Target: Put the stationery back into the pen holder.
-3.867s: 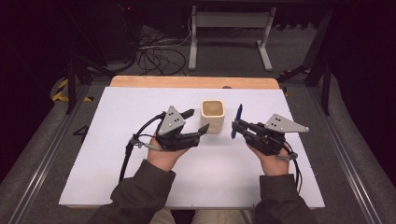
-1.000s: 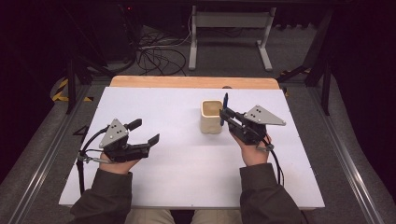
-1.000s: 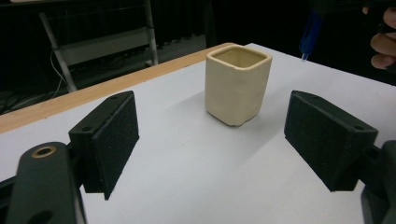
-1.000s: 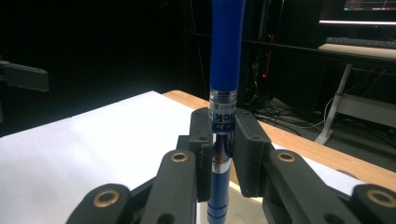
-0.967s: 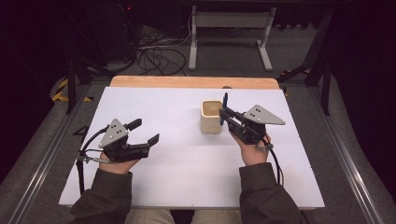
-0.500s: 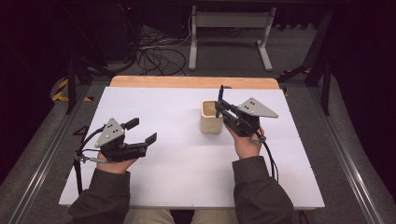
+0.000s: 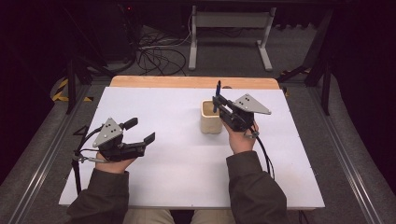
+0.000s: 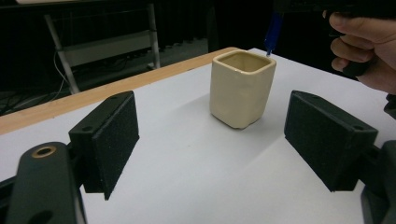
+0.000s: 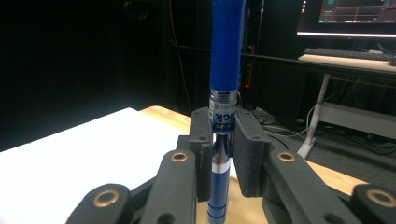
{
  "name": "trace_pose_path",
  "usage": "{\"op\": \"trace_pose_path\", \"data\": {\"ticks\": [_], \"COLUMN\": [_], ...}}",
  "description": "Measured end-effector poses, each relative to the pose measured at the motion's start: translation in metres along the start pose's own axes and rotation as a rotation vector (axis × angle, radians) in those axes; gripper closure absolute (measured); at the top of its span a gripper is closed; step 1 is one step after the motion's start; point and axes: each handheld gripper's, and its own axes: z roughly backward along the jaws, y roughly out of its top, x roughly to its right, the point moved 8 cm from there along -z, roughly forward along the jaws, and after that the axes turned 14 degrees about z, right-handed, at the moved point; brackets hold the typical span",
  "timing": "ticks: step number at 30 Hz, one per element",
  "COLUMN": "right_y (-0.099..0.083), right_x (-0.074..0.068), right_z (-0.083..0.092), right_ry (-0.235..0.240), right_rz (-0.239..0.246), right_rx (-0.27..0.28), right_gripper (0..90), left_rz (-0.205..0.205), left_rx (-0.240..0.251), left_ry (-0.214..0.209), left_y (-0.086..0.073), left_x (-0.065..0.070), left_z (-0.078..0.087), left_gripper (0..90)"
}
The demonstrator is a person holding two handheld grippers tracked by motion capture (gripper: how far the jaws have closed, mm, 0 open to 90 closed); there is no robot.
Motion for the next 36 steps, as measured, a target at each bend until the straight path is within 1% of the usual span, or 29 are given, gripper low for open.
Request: {"op": "trace_pose_path", "data": {"ticks": [2, 4, 5, 10, 15, 18, 22, 28, 33, 36], "right_y": [-0.001, -0.001, -0.001, -0.006, -0.009, -0.013, -0.024, -0.037, -0.045, -0.05], "right_x": [0.0, 0.001, 0.001, 0.001, 0.001, -0.001, -0.004, -0.008, -0.01, -0.011], "right_z": [-0.001, -0.002, -0.003, -0.008, -0.012, -0.015, -0.02, -0.025, -0.028, -0.029], "right_ry": [-0.003, -0.008, -0.011, -0.016, -0.019, -0.016, -0.008, 0.004, 0.013, 0.019], "right_rz": [0.0, 0.002, 0.009, 0.004, 0.019, 0.018, 0.027, 0.017, 0.011, 0.001], "right_rx": [0.002, 0.002, 0.004, -0.006, -0.008, -0.027, -0.06, -0.089, -0.12, -0.137], "right_gripper": [79.2, 79.2, 79.1, 79.1, 79.0, 79.0, 79.0, 78.9, 78.9, 78.8], "left_rz": [-0.002, 0.004, 0.004, -0.001, 0.004, 0.002, -0.002, 0.006, 0.001, 0.005], "left_rx": [-0.002, 0.0, 0.0, -0.001, -0.004, -0.006, -0.003, -0.002, -0.005, -0.007], "left_ry": [0.002, 0.002, 0.002, 0.0, 0.002, 0.002, 0.0, 0.001, 0.0, -0.001], "left_y": [0.0, 0.0, 0.0, -0.001, -0.002, -0.002, -0.001, -0.001, -0.001, -0.002], "left_x": [-0.001, -0.002, -0.002, -0.001, -0.003, -0.002, -0.002, -0.003, -0.002, -0.002], "left_z": [0.0, 0.0, 0.0, 0.0, -0.001, -0.001, -0.001, 0.0, 0.0, -0.001], "left_gripper": [18.8, 18.8, 18.8, 18.8, 18.8, 18.8, 18.8, 18.8, 18.8, 18.8]}}
